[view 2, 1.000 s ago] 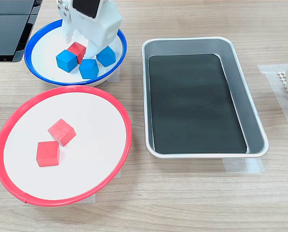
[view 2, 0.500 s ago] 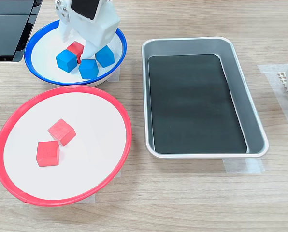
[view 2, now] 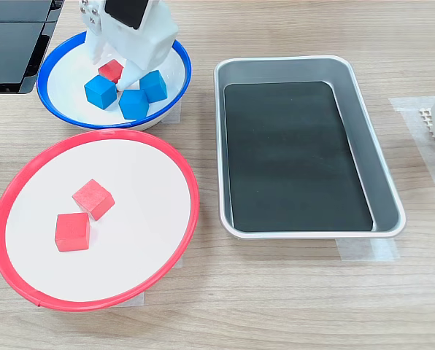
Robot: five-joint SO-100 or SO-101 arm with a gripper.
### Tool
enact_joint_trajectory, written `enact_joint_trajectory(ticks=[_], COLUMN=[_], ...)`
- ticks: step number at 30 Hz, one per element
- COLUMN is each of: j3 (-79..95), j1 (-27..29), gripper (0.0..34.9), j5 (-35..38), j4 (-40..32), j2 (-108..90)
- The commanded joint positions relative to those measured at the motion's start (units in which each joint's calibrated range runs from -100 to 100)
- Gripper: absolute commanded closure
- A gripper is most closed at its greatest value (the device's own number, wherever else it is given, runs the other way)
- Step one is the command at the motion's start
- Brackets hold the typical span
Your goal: Relocate any red block in the blue dish to the red dish, correcting any misplacement.
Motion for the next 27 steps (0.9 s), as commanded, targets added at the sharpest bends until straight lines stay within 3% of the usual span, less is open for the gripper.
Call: enact_joint_trajectory(ticks=[1,10,19,27], j3=[0.31,1.40,1.49,1.49], j1=[0.95,1.42,1.52,1.14], gripper=[20.7,21.8,30.8,34.6], j5=[0.15,0.15,-0.05,0.24], j4=[-0.72,-0.89,-1.88,-2.54], j2=[-0.88,-1.30,-1.39,-2.16])
